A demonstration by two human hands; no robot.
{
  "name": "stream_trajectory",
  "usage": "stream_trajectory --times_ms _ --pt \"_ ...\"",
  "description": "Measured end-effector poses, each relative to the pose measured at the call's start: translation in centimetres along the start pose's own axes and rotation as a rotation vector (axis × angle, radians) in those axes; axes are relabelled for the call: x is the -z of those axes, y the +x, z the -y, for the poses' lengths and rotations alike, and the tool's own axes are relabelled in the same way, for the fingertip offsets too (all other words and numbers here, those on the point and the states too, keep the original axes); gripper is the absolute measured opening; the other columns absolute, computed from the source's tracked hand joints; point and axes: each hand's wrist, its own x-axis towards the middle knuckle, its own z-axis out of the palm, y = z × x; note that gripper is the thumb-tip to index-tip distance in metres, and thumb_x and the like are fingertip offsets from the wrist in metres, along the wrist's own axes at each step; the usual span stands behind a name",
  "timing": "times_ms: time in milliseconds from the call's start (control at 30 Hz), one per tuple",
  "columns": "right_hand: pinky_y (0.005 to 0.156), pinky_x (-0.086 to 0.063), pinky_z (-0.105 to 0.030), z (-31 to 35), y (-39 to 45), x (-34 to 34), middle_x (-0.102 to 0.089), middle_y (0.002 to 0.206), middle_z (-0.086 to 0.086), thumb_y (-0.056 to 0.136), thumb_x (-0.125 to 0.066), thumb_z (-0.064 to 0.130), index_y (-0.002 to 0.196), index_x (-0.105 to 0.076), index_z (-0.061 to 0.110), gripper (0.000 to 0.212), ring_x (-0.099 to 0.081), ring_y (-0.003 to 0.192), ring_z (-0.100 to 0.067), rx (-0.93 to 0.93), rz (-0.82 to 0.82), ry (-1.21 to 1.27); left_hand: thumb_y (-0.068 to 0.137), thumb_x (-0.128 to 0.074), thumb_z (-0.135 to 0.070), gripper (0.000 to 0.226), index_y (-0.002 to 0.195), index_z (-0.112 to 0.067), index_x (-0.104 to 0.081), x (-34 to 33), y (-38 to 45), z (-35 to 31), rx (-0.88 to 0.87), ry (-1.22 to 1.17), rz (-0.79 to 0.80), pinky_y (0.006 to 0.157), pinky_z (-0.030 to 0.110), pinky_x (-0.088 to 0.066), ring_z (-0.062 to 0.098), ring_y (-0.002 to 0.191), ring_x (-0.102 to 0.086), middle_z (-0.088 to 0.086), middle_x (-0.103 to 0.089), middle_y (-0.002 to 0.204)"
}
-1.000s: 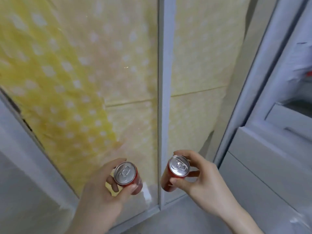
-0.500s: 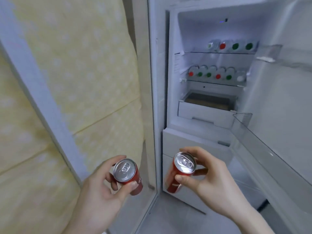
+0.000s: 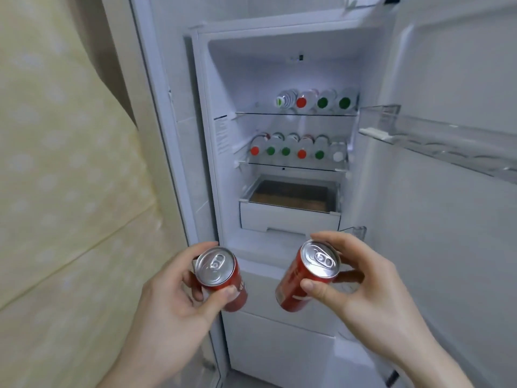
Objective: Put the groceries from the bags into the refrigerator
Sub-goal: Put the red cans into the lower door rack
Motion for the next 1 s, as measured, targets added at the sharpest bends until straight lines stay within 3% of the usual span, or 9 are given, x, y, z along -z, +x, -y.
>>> stream_trajectory --times_ms 267,433,533,700,800,867,1000 --pt "0.08 -0.058 -0.027 -1.8 1.5 4.9 -0.072 0.111 0.025 0.07 -0.091 0.014 0.113 -0.069 0.043 0.056 -0.069 0.1 -0.002 -0.094 -0.285 0.005 0.071 -0.088 -0.025 0.06 0.119 -0.05 -0.061 -7.5 8.9 -2.8 -0.166 -0.088 0.22 0.066 0.019 -0.044 0.001 0.063 -0.056 -0.022 -0.069 0.099" --pt "0.081 -0.059 -0.024 -2.6 1.7 6.5 -0.073 0.111 0.023 0.071 -0.09 0.012 0.115 -0.068 0.043 0.058 -0.072 0.098 -0.004 -0.15 -0.45 -0.063 0.075 -0.087 -0.025 0.058 0.123 -0.043 -0.06 -12.4 13.5 -4.7 -0.306 -0.164 0.356 0.074 0.023 -0.048 0.007 0.099 -0.065 -0.022 -0.068 0.111" --pt "0.084 -0.057 -0.022 -3.2 1.8 7.0 -0.074 0.108 0.022 0.07 -0.089 0.009 0.112 -0.07 0.043 0.057 -0.072 0.096 -0.004 -0.176 -0.553 -0.084 0.075 -0.086 -0.027 0.057 0.124 -0.039 -0.06 -15.2 15.6 -5.2 -0.367 -0.183 0.434 0.073 0.018 -0.046 0.006 0.1 -0.065 -0.021 -0.069 0.11" --pt "0.085 -0.057 -0.022 -4.3 2.6 7.2 -0.074 0.107 0.022 0.07 -0.089 0.003 0.111 -0.071 0.039 0.058 -0.071 0.097 -0.004 -0.232 -0.652 -0.131 0.074 -0.086 -0.03 0.054 0.121 -0.04 -0.061 -19.3 18.1 -4.9 -0.431 -0.181 0.576 0.087 0.022 -0.051 -0.001 0.099 -0.063 -0.023 -0.068 0.11" --pt "0.084 -0.057 -0.024 -5.2 3.0 6.9 -0.074 0.107 0.022 0.07 -0.088 0.002 0.111 -0.071 0.039 0.058 -0.071 0.098 -0.003 -0.261 -0.697 -0.153 0.075 -0.086 -0.031 0.051 0.118 -0.041 -0.061 -21.2 19.0 -4.5 -0.459 -0.169 0.644 0.078 0.004 -0.042 -0.01 0.089 -0.058 -0.025 -0.067 0.105" --pt "0.085 -0.057 -0.026 -5.7 3.2 6.7 -0.074 0.108 0.021 0.07 -0.089 0.004 0.111 -0.07 0.04 0.058 -0.071 0.098 -0.003 -0.284 -0.71 -0.169 0.075 -0.085 -0.034 0.053 0.122 -0.04 -0.06 -22.4 19.4 -4.2 -0.476 -0.143 0.692 0.075 0.001 -0.039 -0.012 0.084 -0.057 -0.024 -0.067 0.106" --pt "0.085 -0.057 -0.029 -6.7 3.8 6.2 -0.074 0.108 0.022 0.069 -0.09 0.008 0.111 -0.07 0.041 0.056 -0.07 0.099 -0.003 -0.324 -0.72 -0.211 0.075 -0.083 -0.038 0.055 0.124 -0.036 -0.06 -24.9 20.1 -3.0 -0.497 -0.101 0.766 0.082 0.019 -0.048 -0.002 0.084 -0.059 -0.019 -0.069 0.112"
